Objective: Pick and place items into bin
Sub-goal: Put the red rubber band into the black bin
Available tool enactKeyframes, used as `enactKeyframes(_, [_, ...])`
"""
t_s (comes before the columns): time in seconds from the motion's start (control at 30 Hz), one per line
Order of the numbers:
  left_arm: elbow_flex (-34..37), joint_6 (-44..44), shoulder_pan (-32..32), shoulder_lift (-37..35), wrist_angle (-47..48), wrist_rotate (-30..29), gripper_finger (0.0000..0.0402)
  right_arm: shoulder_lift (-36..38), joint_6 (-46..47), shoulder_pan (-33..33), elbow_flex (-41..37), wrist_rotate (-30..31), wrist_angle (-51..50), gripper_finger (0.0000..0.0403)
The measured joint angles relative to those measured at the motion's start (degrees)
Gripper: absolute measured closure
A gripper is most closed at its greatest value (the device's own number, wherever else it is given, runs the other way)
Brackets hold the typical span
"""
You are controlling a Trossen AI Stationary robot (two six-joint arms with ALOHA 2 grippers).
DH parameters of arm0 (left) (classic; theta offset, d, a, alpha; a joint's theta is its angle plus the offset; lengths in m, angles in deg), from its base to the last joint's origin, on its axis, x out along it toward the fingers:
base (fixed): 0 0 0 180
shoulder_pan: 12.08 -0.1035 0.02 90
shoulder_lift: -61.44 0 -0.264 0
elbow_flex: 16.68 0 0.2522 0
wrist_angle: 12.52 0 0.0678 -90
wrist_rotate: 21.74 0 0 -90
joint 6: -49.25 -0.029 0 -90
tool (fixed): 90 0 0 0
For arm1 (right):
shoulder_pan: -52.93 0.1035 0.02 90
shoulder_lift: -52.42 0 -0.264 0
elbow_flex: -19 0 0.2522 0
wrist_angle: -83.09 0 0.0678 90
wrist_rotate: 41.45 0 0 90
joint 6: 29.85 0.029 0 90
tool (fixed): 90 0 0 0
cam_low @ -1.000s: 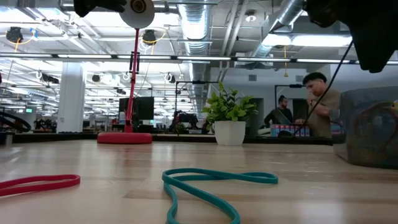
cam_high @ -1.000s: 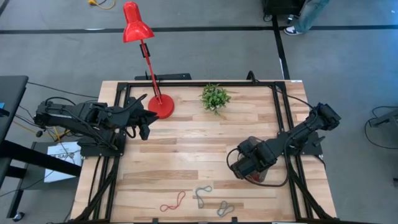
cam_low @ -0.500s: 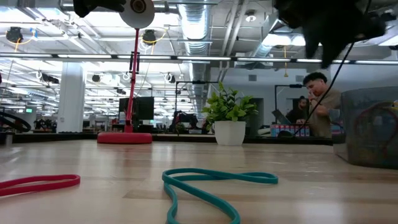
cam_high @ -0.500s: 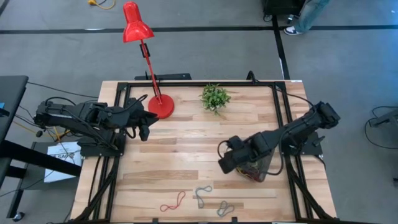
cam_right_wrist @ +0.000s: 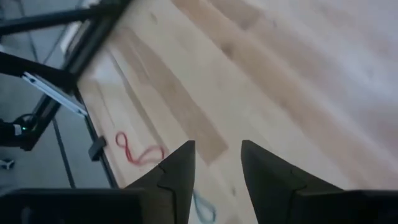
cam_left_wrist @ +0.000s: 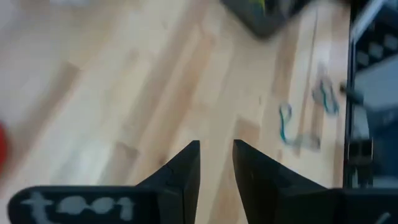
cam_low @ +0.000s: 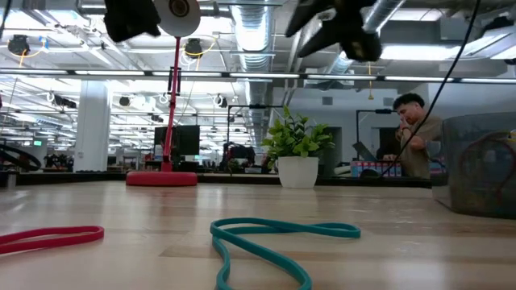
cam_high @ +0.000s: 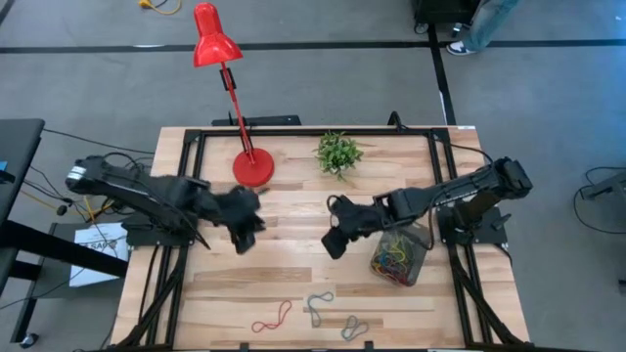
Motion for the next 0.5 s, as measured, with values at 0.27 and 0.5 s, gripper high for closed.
enactKeyframes(0.27, [0.02, -0.17, 9.41, 15.24, -8.24, 4.06, 0.0317, -0.04, -10.18, -4.1, 0.0, 0.04, 6.78, 0.028])
enactKeyframes(0.5, [0.02, 6.21, 14.97, 25.92, -19.79, 2.87, 0.0317, -0.04, -13.71, -6.58, 0.0, -0.11, 7.89, 0.028])
